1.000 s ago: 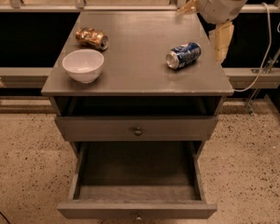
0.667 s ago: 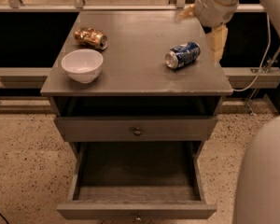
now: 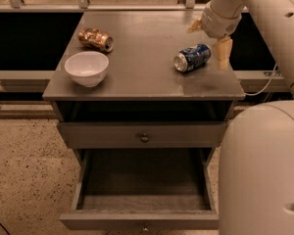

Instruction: Place pepsi can into middle drawer

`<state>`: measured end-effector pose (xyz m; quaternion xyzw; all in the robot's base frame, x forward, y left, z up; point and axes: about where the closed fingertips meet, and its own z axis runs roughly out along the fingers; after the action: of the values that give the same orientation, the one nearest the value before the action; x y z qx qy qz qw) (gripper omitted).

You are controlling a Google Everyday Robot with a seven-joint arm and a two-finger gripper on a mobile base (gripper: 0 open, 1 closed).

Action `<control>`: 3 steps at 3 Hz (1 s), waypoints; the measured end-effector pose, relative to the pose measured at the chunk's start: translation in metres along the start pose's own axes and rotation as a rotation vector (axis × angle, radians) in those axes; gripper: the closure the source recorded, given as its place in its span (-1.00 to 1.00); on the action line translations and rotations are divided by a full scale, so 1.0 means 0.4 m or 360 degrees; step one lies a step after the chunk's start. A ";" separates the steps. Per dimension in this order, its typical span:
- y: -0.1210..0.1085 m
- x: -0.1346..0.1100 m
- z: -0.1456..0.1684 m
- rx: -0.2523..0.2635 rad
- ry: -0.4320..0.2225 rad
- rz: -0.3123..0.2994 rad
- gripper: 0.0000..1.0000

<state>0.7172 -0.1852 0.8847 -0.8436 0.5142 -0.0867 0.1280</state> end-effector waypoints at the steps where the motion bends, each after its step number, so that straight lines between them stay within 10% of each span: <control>1: 0.004 0.001 0.059 -0.0053 -0.0042 0.0035 -1.00; 3: 0.014 -0.040 0.135 -0.0188 -0.0120 0.0055 -0.25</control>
Offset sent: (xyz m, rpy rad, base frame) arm -0.0060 0.0184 -0.0628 -0.0119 0.2379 0.0010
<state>0.7201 -0.1666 0.8313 -0.8433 0.5279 -0.0219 0.0987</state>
